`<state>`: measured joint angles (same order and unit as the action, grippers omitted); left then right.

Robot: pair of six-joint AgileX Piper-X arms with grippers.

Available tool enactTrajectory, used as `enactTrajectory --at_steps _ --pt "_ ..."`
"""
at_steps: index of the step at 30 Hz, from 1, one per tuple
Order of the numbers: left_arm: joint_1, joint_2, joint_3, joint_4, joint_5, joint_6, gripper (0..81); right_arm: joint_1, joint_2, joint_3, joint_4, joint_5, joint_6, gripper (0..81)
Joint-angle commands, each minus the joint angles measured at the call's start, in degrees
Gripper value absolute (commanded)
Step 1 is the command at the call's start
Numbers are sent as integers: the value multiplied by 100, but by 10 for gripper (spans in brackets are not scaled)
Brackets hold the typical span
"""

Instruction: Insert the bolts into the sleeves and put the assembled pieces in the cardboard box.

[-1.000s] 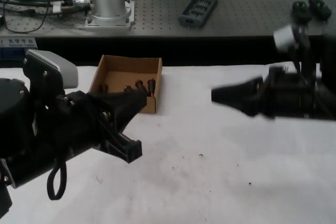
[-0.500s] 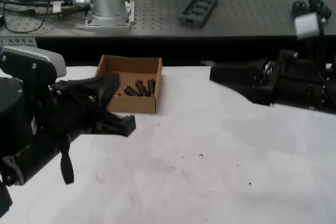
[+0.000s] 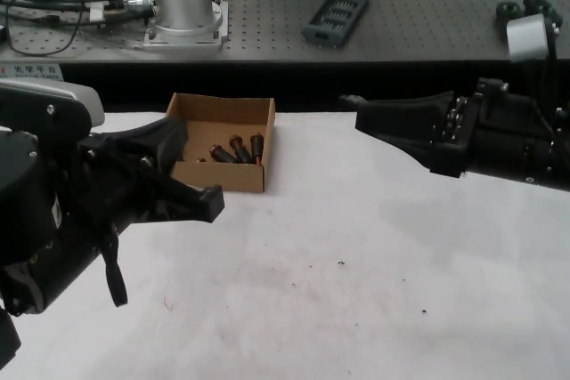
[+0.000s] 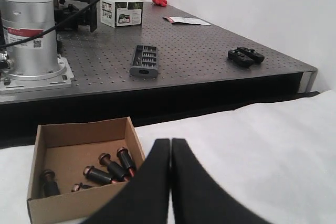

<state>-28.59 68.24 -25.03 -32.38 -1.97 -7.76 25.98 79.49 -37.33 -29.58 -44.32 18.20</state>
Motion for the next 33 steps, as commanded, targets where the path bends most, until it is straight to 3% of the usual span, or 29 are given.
enactTrajectory --at_steps 1,17,33 --pt "-14 3 -24 -114 -65 94 6 -31 -49 -18 -75 -1 25 54" --pt "30 -1126 153 -30 -33 94 6 -31 -759 64 -78 -1 25 54" --pt "951 -2647 719 -41 -33 94 6 -31 -2680 183 -152 -1 25 54"
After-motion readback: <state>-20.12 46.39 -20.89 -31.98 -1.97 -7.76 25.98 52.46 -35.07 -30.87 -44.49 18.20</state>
